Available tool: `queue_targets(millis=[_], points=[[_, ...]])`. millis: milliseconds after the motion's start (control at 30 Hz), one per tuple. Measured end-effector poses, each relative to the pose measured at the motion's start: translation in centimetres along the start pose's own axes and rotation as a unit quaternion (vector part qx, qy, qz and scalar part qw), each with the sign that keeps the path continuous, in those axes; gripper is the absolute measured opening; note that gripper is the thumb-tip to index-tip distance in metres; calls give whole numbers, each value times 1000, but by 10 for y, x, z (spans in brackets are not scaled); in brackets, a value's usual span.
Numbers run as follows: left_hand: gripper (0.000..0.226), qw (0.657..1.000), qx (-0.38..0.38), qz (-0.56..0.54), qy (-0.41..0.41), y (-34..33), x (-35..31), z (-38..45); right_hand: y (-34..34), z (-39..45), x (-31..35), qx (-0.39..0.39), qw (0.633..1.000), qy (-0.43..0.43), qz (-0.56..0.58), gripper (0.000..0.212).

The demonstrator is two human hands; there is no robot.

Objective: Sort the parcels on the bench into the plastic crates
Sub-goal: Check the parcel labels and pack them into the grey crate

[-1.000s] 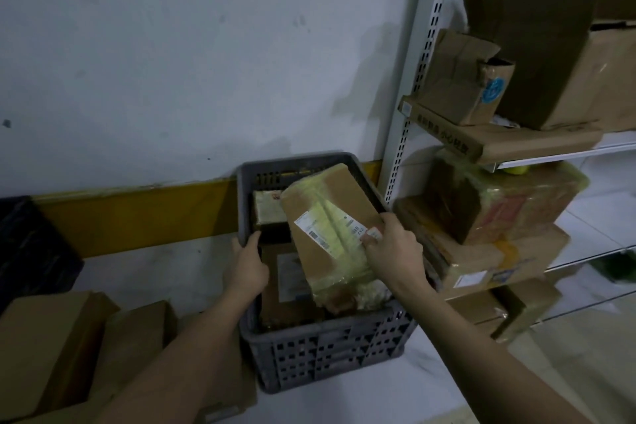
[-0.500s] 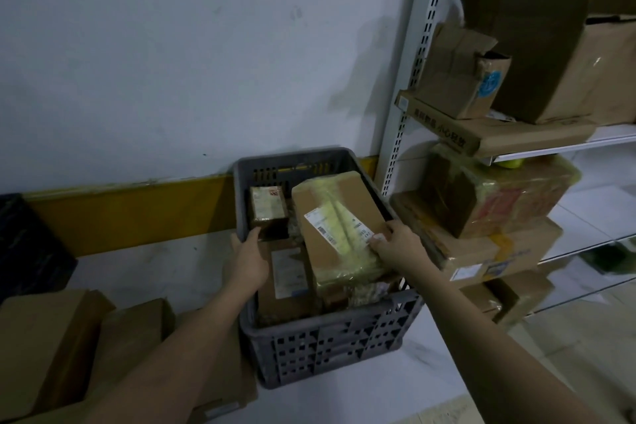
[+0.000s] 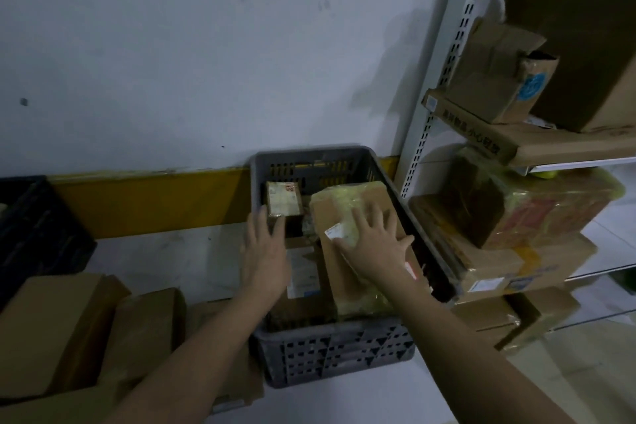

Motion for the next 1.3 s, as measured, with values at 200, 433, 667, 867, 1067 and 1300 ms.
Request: queue_targets(millis=[200,433,667,867,1067,1300], points=[[93,878,269,-392,52,-33,-81,-12,3,21,-27,15,998,-46,36,91],[90,874,267,-391,108,-41,-90,5,-2,38,-34,92,993,-67,5,86],[90,908,256,-325,61,-79,-91,-3,-62,34,-28,88,996,17,-9,64],[101,907,279,-312,42,-88,-85,6,-47,44,-26,96,989,46,-104,61],[103,898,309,-312,34,-88,-76,4,-42,45,-26,96,990,53,-88,60],[49,964,179,-195,-36,-33,-69,10,-20,62,-11,106,992,57,-43,46]])
Point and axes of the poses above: each hand's wrist, its own z-axis towards the middle knuckle, its own y-axis out of the back of the hand, x = y × z, the point moved 5 cm from there along z, towards the middle knuckle, and after that the axes turned 7 degrees about -y, right-handed, at the moved point
